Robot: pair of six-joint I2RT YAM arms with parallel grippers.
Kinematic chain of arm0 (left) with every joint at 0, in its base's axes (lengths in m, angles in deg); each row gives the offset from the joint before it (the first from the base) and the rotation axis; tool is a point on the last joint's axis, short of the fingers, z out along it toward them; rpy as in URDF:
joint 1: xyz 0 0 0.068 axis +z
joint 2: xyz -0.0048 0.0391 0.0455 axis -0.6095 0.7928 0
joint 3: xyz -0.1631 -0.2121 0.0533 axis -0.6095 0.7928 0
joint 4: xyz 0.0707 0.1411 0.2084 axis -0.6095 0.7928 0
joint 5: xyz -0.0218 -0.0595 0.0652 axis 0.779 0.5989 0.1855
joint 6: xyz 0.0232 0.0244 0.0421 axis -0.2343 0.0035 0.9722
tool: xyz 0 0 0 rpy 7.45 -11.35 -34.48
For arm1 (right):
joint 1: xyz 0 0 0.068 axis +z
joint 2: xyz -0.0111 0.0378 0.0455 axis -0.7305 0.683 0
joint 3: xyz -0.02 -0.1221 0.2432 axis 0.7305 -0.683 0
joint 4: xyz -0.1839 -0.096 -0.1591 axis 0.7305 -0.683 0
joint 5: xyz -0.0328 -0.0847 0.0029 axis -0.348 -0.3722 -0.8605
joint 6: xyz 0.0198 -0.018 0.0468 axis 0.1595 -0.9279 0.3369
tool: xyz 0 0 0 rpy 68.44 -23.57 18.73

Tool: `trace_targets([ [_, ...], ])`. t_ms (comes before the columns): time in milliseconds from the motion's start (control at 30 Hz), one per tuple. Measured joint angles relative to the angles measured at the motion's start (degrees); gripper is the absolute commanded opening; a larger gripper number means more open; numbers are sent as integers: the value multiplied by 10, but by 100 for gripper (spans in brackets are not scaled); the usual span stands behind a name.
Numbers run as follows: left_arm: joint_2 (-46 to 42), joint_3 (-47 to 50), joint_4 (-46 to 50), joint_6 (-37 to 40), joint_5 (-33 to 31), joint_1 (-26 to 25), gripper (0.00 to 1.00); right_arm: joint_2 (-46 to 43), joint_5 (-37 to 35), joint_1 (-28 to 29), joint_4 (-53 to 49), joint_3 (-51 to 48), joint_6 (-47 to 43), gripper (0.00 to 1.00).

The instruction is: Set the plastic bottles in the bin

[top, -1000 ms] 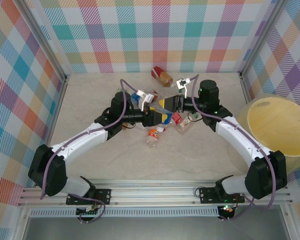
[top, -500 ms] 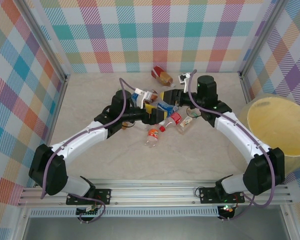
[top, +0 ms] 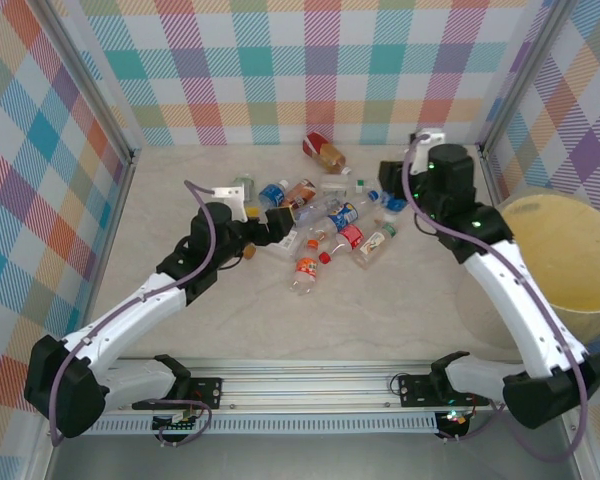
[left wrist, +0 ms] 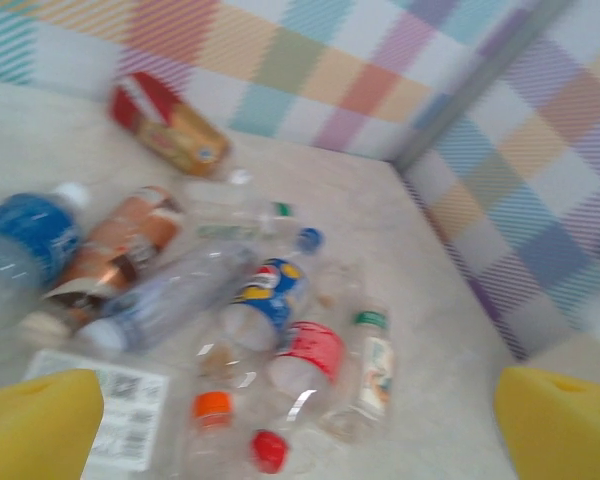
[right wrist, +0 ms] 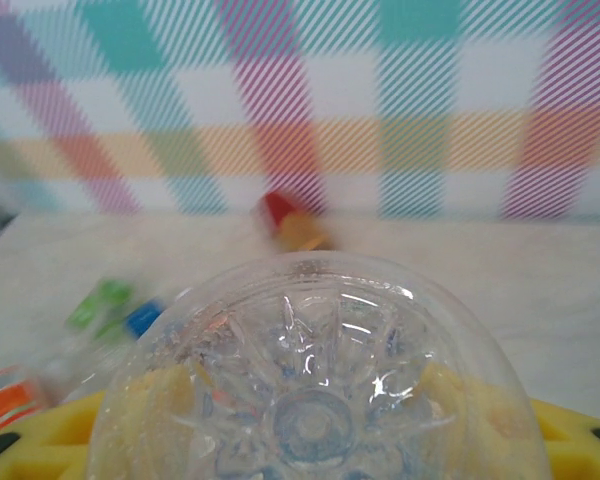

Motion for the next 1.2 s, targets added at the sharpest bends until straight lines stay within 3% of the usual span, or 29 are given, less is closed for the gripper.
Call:
trace_targets([
  [233,9,12,11,-16,-69,0,100,-44,-246,-8,-44,95,-139,35],
  [367,16,9,12,-18,-81,0,100,-66,-319,-78,-63,94,-172,35],
  [500,25,0,24,-30,-100,0,100,-84,-325,-171,-104,81,-150,36],
  [700,26,-5,62,-63,-160,0,100,-88,-316,-247,-134,17,-89,38],
  [833,26,-5,91,-83,-191,1,100,-100,-273,-304,-142,-58,-46,38],
  [1200,43,-31,133,-106,-217,4,100,-90,-184,-330,-74,-123,3,40],
])
